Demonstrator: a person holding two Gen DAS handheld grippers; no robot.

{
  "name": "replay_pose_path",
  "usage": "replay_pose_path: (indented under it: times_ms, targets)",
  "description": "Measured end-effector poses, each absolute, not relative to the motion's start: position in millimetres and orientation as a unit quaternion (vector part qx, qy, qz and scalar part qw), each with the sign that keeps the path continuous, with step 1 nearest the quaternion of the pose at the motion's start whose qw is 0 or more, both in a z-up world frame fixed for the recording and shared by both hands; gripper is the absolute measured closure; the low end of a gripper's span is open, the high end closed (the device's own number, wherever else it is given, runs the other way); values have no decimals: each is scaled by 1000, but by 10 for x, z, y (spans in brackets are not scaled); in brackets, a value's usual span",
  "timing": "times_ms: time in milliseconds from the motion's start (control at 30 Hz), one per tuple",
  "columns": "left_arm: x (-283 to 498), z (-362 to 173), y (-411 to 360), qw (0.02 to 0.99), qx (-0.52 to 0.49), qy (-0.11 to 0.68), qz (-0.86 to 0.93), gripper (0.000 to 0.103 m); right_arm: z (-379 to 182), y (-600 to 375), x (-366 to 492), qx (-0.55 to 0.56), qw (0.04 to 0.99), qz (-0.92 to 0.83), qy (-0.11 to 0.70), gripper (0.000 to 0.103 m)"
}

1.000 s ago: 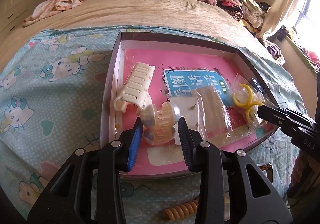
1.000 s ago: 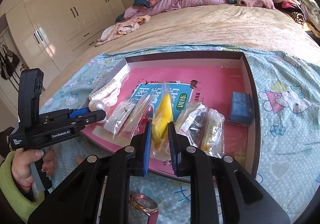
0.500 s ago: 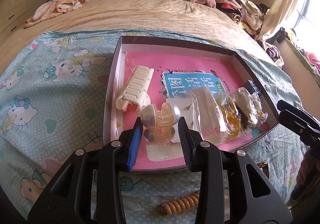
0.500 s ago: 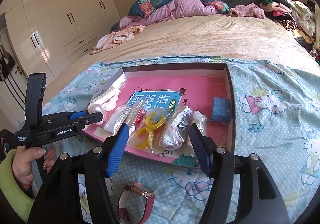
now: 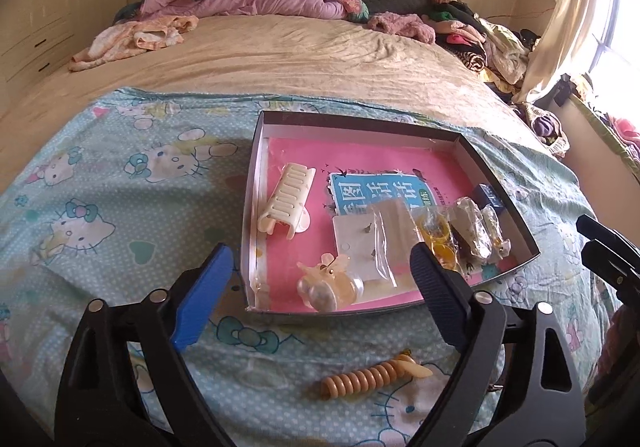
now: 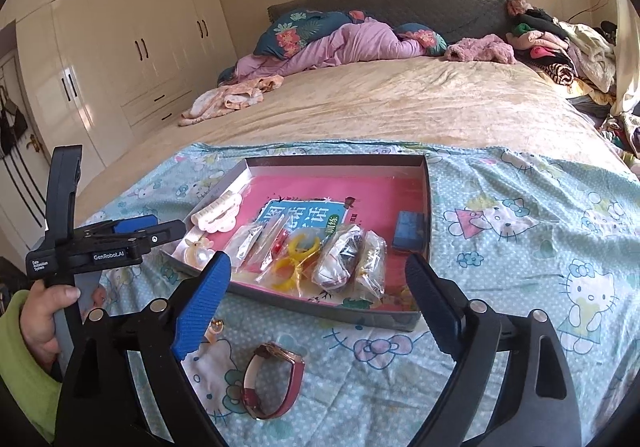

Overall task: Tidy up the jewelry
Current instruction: 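Open both grippers to release the pearl case and ring bag into the box, then withdraw both grippers toward the wooden spiral and the red watch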

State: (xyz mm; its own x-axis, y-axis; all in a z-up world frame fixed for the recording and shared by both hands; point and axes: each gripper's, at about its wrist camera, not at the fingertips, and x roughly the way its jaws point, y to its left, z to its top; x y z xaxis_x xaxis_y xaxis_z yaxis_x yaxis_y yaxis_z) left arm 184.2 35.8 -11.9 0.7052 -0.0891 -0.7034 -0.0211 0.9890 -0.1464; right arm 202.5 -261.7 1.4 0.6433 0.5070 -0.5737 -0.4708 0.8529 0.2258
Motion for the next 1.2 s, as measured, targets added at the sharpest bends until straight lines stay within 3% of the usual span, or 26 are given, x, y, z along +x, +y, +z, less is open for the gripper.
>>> replay_pose_path:
  times_ms: [133,700,1200]
  targets:
    - [1708,-20,335,926,-64,371,-10,10,103,-2648,1917,21,913,266,310,8]
    - [1276,128,291,932,-45,359,-4,10,182,-2638,1516,-6,916,274,295,8]
    - [1074,-65,251,922,-38,386,-6,10,-148,-2450,1285,-38,896,293,332,8]
